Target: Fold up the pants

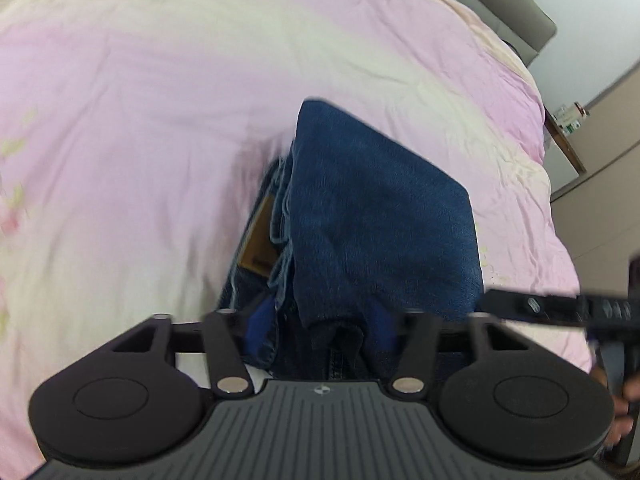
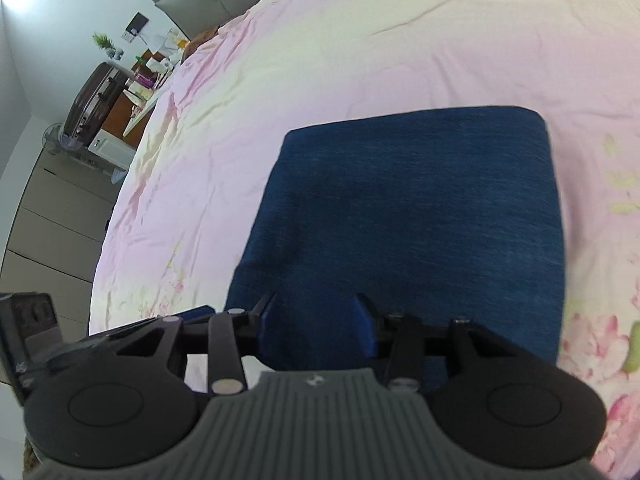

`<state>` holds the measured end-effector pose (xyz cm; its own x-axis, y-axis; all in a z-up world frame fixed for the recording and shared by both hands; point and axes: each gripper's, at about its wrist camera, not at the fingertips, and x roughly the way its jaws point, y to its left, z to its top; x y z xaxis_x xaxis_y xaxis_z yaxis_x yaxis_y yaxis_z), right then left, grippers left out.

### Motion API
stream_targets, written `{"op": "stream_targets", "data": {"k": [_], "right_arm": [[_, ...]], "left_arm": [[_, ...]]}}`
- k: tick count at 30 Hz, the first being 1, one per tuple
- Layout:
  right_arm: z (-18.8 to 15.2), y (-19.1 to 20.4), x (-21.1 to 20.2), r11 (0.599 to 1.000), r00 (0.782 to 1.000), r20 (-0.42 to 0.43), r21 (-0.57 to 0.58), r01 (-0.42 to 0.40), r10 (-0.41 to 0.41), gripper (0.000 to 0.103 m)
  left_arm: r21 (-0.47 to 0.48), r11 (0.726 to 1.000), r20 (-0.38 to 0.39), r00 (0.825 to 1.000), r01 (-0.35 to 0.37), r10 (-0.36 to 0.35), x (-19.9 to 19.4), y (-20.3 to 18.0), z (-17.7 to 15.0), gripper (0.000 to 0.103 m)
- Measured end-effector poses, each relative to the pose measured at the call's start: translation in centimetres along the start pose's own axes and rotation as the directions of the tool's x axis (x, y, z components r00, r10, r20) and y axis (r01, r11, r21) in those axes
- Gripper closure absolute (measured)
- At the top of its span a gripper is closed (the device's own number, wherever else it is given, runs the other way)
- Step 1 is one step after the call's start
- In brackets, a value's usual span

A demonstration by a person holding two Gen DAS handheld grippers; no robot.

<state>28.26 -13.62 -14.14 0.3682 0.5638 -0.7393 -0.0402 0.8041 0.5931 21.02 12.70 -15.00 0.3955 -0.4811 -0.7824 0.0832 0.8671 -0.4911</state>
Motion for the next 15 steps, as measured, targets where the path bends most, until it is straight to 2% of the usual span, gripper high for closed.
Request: {"op": "stream_targets", "data": {"k": [1, 3, 6, 8, 10, 15], "right_arm": [[-0.7, -0.8, -0.8, 1.000, 1.000, 0.008, 0.008, 0.001, -0.001, 0.063], [-2.6, -2.6, -2.8, 1.000, 0.999, 0.033, 0.012, 0.021, -0.022, 0.063], [-4.8, -4.2, -5.3, 0.996, 0.994, 0.068, -0.032, 0.082, -0.080, 0.063], [-6.3, -5.0, -6.8, 0.987, 0.990, 0.074, -0.102, 0.128, -0.121, 0.069], [-7.7, -5.3, -7.2, 0.971, 0.984, 0.076, -0.168, 0.170, -0.159, 0.092], [-11.1, -5.8, -3.7, 0.936, 0.972, 0.004, -0.265, 0.230, -0.237, 0.095]], "left_arm": [[-0.013, 1.000, 0.007, 1.000, 0.004, -0.004, 0.0, 0.0, -0.3, 0.079], [0.000, 1.000, 0.058, 0.998, 0.008, -0.008, -1.2, -0.4, -0.5, 0.085], [0.059, 0.998, 0.113, 0.993, 0.034, -0.041, -4.0, -1.9, -0.4, 0.086], [0.110, 0.994, 0.097, 0.995, 0.007, -0.017, -4.7, -2.8, -0.1, 0.086], [0.132, 0.990, 0.067, 0.997, -0.050, 0.041, -3.8, -2.2, 0.0, 0.086], [0.109, 0.985, -0.036, 0.990, -0.133, 0.137, 0.7, 0.5, -0.7, 0.086]]}}
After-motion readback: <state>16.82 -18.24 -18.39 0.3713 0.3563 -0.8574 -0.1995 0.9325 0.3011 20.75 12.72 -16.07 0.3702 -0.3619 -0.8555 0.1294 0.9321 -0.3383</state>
